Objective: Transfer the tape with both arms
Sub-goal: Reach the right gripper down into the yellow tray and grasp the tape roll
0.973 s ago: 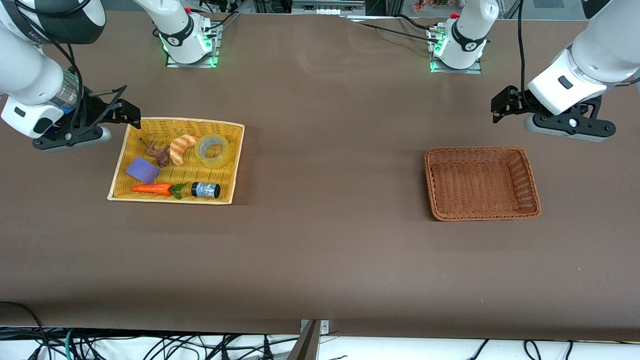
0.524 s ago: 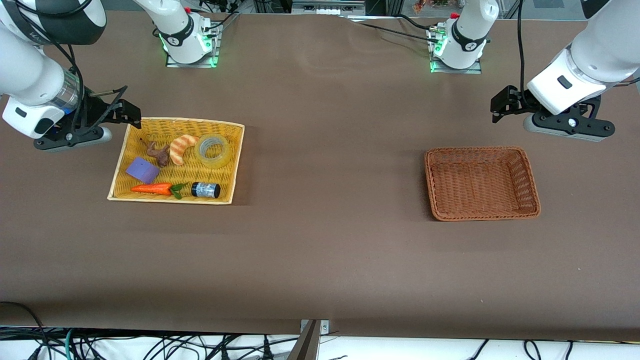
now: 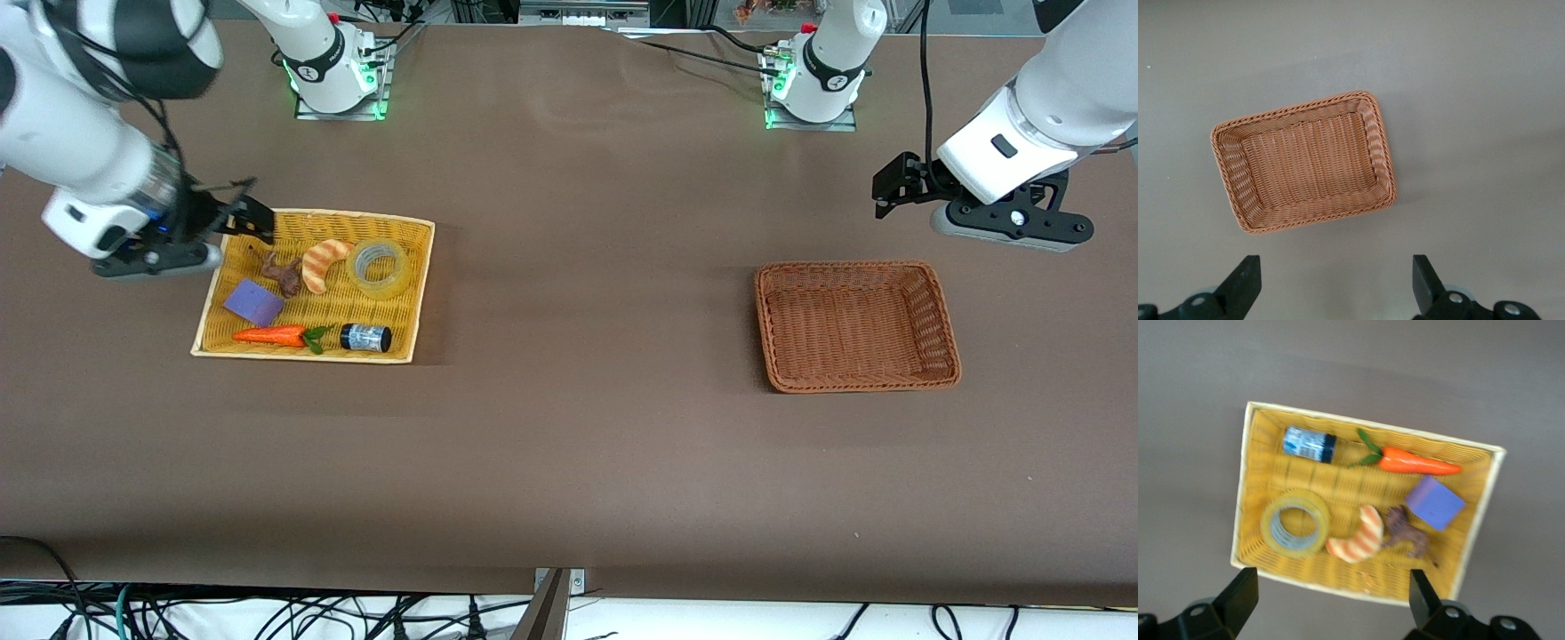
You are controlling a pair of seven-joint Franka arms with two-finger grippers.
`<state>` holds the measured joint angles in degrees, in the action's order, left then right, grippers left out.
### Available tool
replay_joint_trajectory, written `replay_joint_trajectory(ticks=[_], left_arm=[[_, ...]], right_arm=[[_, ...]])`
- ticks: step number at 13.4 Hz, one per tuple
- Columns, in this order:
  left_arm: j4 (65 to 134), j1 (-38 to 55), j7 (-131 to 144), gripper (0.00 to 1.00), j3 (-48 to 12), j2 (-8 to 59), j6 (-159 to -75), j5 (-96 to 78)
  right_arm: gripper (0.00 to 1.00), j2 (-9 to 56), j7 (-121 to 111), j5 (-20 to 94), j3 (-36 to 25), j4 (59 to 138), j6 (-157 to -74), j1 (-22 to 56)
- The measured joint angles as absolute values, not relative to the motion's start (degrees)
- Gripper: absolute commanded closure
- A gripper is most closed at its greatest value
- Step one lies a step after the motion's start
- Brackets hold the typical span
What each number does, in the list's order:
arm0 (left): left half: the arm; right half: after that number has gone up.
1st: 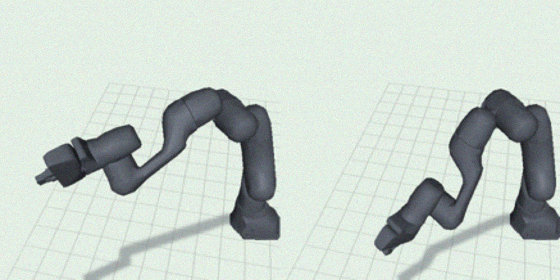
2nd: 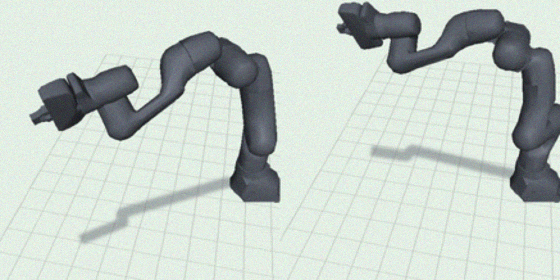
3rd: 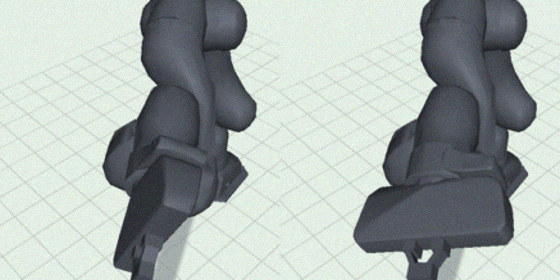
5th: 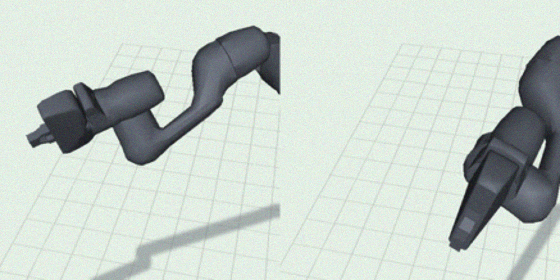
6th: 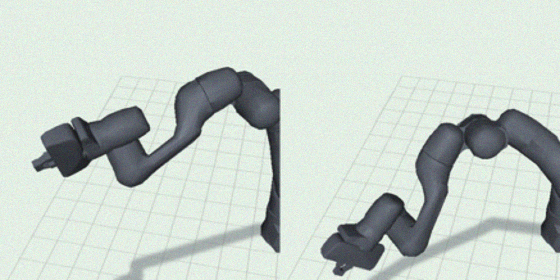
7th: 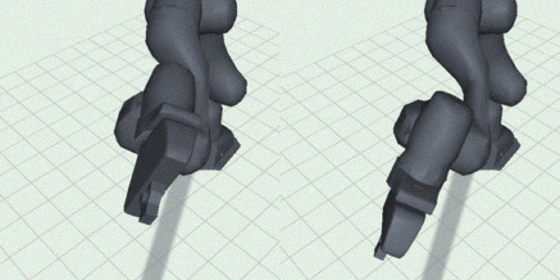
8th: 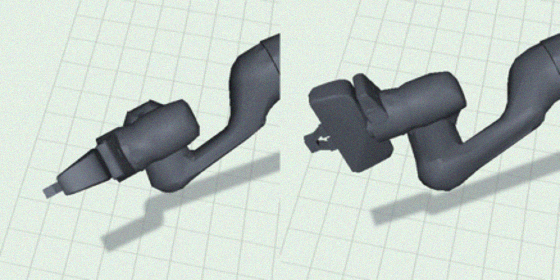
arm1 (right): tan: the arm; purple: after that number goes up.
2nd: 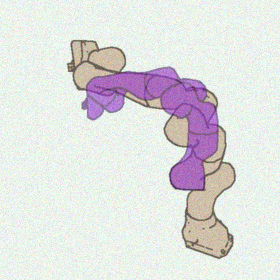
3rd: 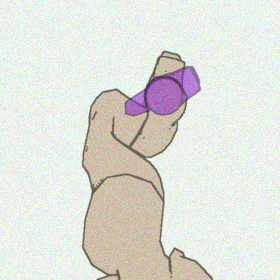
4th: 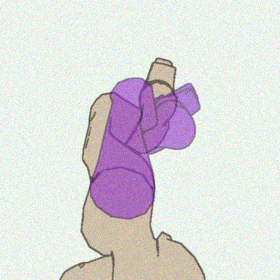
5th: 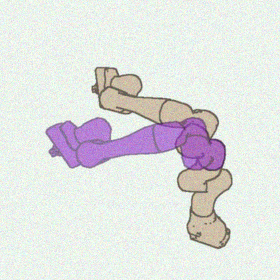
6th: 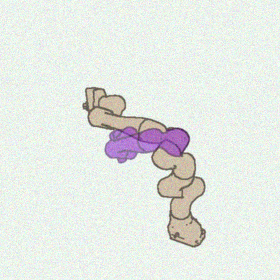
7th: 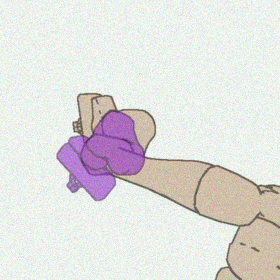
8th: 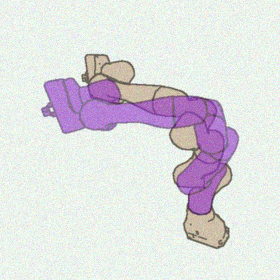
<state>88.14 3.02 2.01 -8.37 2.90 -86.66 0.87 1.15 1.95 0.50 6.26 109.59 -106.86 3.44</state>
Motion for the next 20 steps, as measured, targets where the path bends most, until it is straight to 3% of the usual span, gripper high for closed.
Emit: replay_joint_trajectory(ticks=[8,12,17,20], left_arm=[[88.14,3.36,2.00,0.00,-8.48,2.91,-86.66,0.87],[88.14,3.15,2.00,0.00,-8.45,2.91,-86.66,0.87],[88.14,3.08,2.00,0.00,-8.44,2.91,-86.66,0.87],[88.14,3.08,2.00,0.00,-8.44,2.91,-86.66,0.87]], right_arm=[[0.00,6.52,6.51,1.06,10.92,129.98,-133.17,3.64],[0.03,7.49,6.50,1.06,10.91,136.81,-139.08,3.62],[0.27,10.62,6.36,1.06,10.86,139.89,-146.46,3.60],[0.64,12.27,6.25,1.06,10.81,139.91,-148.08,3.58]])
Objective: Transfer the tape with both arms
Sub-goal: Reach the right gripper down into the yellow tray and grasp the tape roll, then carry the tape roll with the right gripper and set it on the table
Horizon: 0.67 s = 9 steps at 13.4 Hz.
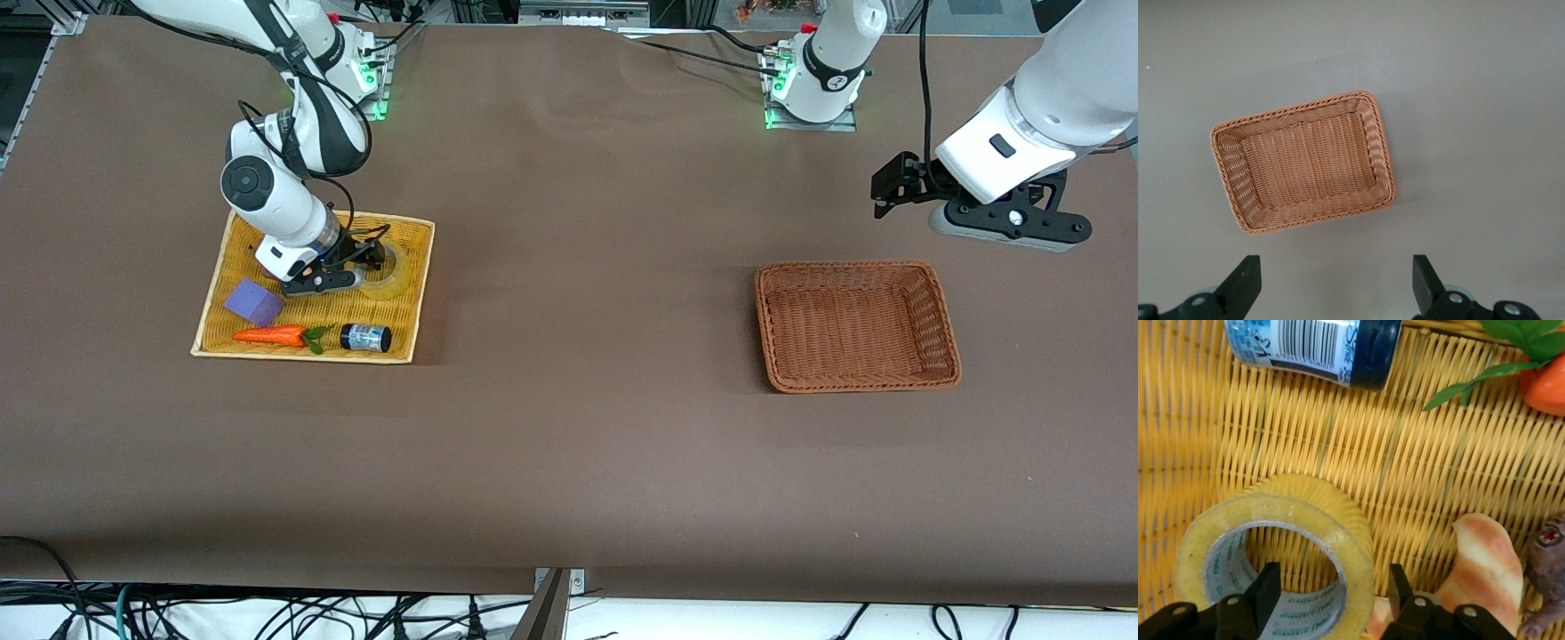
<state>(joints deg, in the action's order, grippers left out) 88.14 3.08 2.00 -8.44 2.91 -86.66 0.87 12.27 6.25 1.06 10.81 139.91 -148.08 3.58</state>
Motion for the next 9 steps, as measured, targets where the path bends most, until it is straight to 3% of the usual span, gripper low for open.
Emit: replay_joint_trajectory(ticks=[1,2,6,9], left_arm=[[88.14,3.08,2.00,0.00,-8.44,2.91,-86.66,0.87],[88.14,3.08,2.00,0.00,-8.44,2.91,-86.66,0.87],[88.14,3.08,2.00,0.00,-8.44,2.91,-86.65,0.87],[88.14,3.08,2.00,0.00,-8.44,2.92,-86.65,0.87]], right_arm=[[0.86,12.30,6.24,1.06,10.81,139.91,-148.08,3.57],[1.00,12.28,6.23,1.06,10.76,139.89,-148.08,3.57],[1.00,12.10,6.15,1.06,10.50,139.07,-146.86,3.38],[1.00,10.16,6.15,1.06,10.49,131.98,-133.67,3.38]])
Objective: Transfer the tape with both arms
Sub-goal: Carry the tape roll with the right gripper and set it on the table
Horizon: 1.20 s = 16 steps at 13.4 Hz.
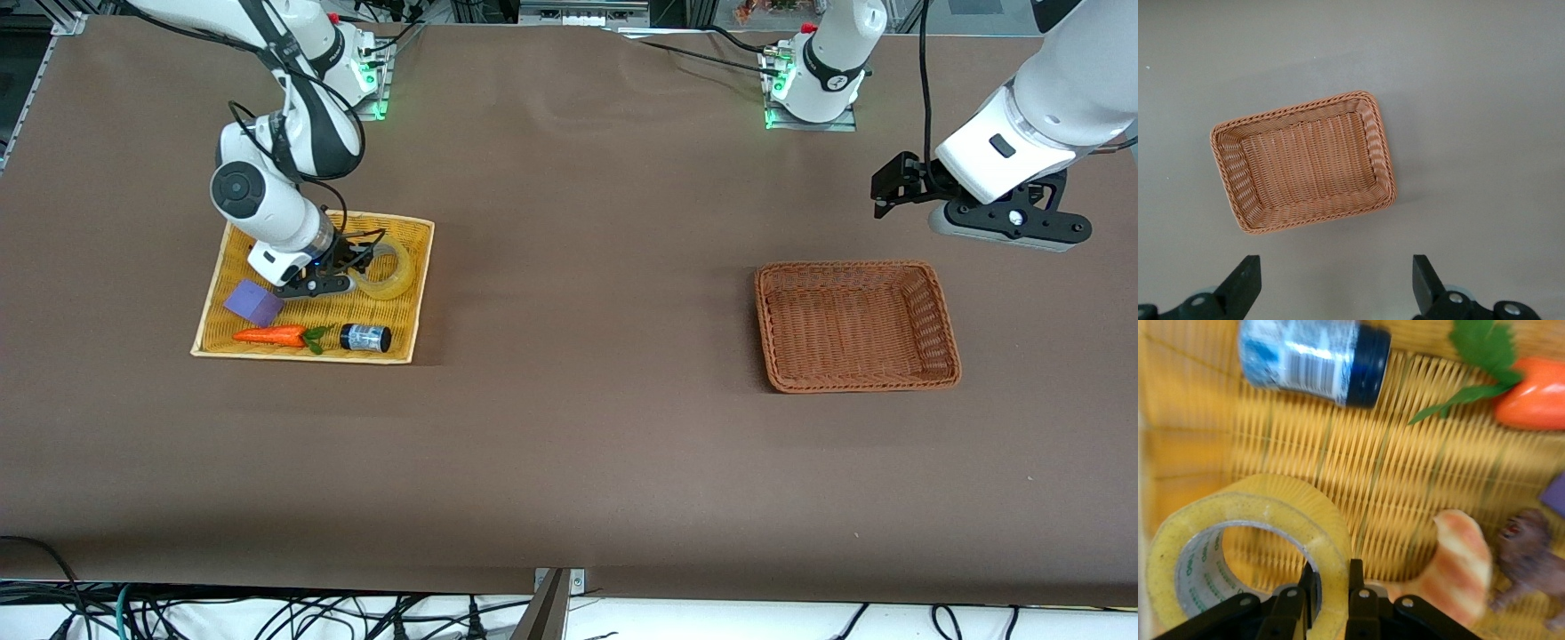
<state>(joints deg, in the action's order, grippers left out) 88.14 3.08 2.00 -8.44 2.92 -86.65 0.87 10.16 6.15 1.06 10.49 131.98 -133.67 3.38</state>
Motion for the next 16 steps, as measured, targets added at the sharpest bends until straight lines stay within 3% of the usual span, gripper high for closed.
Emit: replay_joint_trajectory(ticks=[3,7,12,16], left_arm=[[88.14,3.05,2.00,0.00,-8.44,2.92,-86.65,0.87],[88.13,3.00,2.00,0.00,-8.41,2.94,-86.65,0.87],[88.12,2.99,2.00,0.00,-8.39,2.96,-86.65,0.87],[88.12,2.98,2.00,0.00,-8.39,2.96,-86.64,0.87]], right_arm=[[1.00,8.60,6.76,2.33,11.22,118.65,-117.44,3.48],[1.00,13.19,20.08,6.77,13.86,107.18,-113.98,12.31],[1.00,31.77,46.71,6.55,14.15,89.20,-122.69,30.92],[1.00,42.72,66.12,-1.81,13.73,85.74,-138.25,40.59]])
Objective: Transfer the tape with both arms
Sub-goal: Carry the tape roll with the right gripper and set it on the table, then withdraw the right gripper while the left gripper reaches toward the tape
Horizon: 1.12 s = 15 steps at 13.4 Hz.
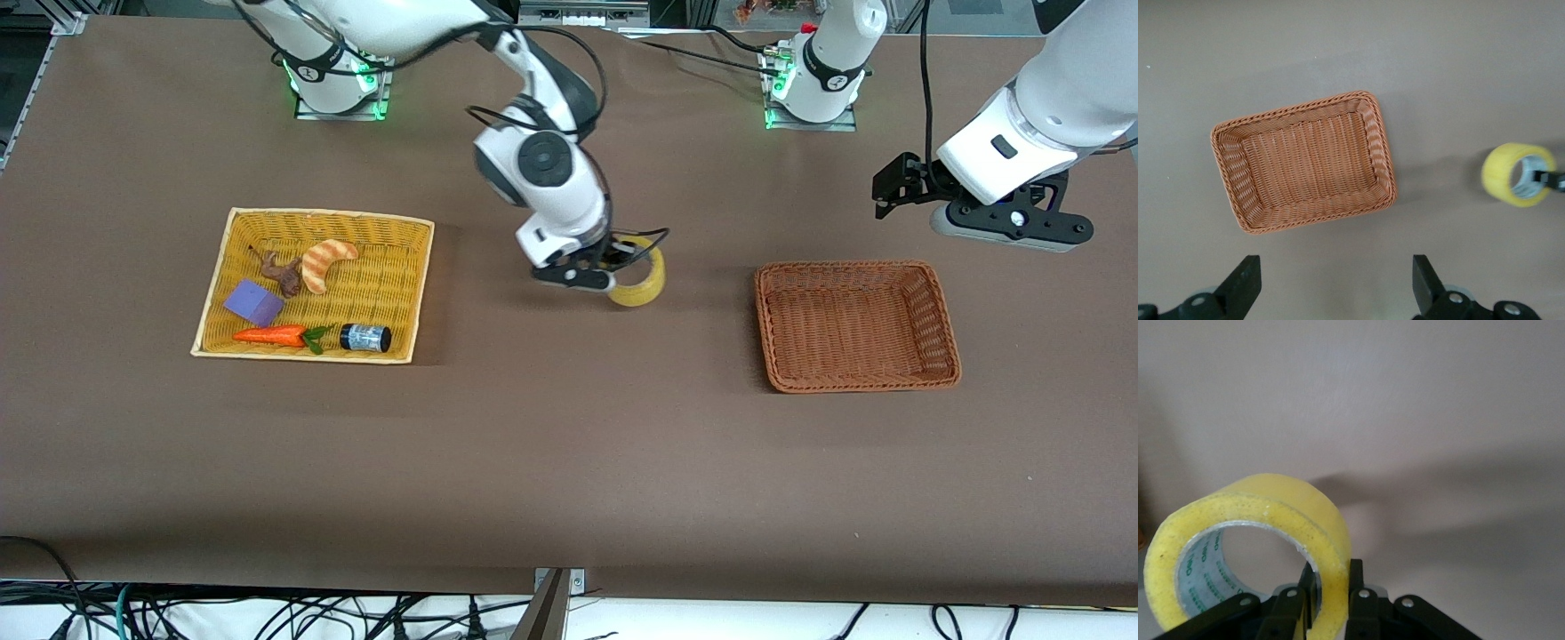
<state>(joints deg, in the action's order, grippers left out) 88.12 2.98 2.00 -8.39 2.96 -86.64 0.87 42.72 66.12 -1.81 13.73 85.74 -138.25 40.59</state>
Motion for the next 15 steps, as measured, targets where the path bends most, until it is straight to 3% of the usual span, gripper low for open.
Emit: replay_joint_trajectory(ticks=[4,5,6,7,11,15], left_arm=[[88.12,2.98,2.00,0.00,-8.39,2.96,-86.64,0.87],[88.13,2.98,2.00,0.00,-8.39,2.96,-86.64,0.87],[88.13,2.98,2.00,0.00,-8.39,2.96,-86.64,0.87],[88.13,2.98,2.00,0.00,-8.39,2.96,-86.64,0.87],[88.13,3.30,2.00,0.00,-8.49,3.24,-86.62,0.87],[88.13,4.35,2.00,0.00,-9.36,4.83,-86.62,-0.60]], right_arm=[[1.00,47.22,73.07,-8.27,12.38,85.01,-140.81,43.72],[0.84,47.14,73.07,-8.27,12.06,84.60,-140.81,43.54],[0.20,46.97,73.07,-8.27,11.88,84.02,-140.75,43.24],[0.00,46.80,73.07,-8.27,11.85,83.50,-140.69,42.87],[0.00,45.06,73.07,-8.27,11.82,82.70,-139.57,42.22],[0.00,37.43,69.01,-6.57,11.52,82.08,-127.77,37.06]])
